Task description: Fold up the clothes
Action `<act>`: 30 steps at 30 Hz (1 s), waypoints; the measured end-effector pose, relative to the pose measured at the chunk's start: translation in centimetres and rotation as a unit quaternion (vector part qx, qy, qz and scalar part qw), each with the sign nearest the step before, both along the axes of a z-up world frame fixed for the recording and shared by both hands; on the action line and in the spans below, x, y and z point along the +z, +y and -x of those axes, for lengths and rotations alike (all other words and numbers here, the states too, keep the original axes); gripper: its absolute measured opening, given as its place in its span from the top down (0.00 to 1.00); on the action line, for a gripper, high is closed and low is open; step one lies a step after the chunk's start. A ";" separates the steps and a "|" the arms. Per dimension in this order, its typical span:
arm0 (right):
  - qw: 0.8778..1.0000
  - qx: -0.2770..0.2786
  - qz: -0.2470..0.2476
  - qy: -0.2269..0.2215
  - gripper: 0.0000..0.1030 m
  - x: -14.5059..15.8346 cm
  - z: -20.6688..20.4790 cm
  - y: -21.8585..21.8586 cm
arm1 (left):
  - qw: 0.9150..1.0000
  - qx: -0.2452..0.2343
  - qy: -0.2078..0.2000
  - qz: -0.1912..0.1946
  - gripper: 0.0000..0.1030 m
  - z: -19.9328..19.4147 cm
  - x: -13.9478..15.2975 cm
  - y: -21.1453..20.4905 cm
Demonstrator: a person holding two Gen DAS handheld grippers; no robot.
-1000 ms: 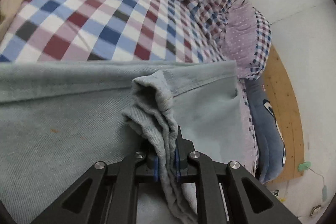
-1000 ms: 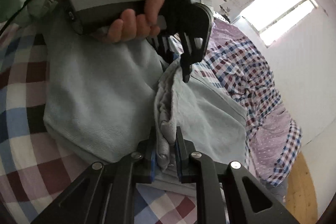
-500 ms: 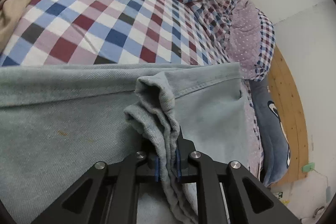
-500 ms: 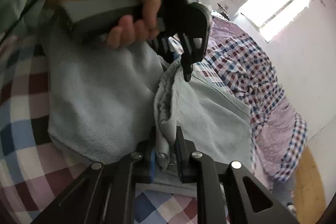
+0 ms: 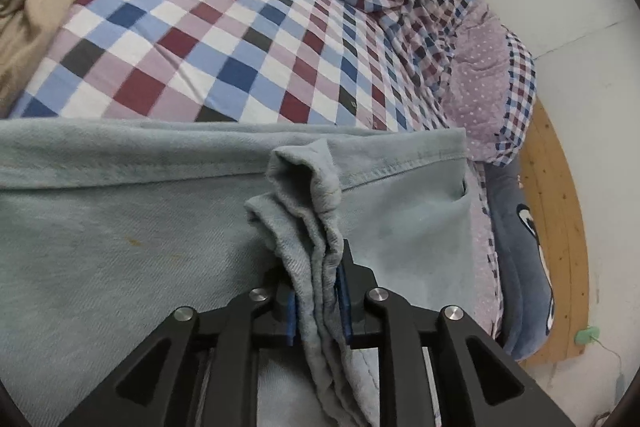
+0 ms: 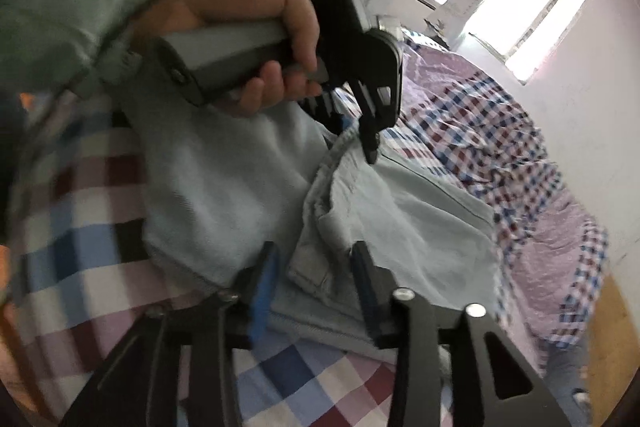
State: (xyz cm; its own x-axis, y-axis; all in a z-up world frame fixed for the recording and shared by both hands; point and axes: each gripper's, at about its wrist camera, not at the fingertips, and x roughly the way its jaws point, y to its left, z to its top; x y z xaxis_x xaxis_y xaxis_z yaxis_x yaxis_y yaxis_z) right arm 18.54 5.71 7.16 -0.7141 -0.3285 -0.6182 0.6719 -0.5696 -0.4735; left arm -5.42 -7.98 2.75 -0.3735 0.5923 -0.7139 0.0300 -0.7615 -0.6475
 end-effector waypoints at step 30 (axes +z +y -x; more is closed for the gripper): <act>0.972 -0.232 0.032 0.028 0.62 -0.7 13.1 18.2 | 0.994 0.091 0.039 -0.053 0.68 2.5 -0.6 -1.6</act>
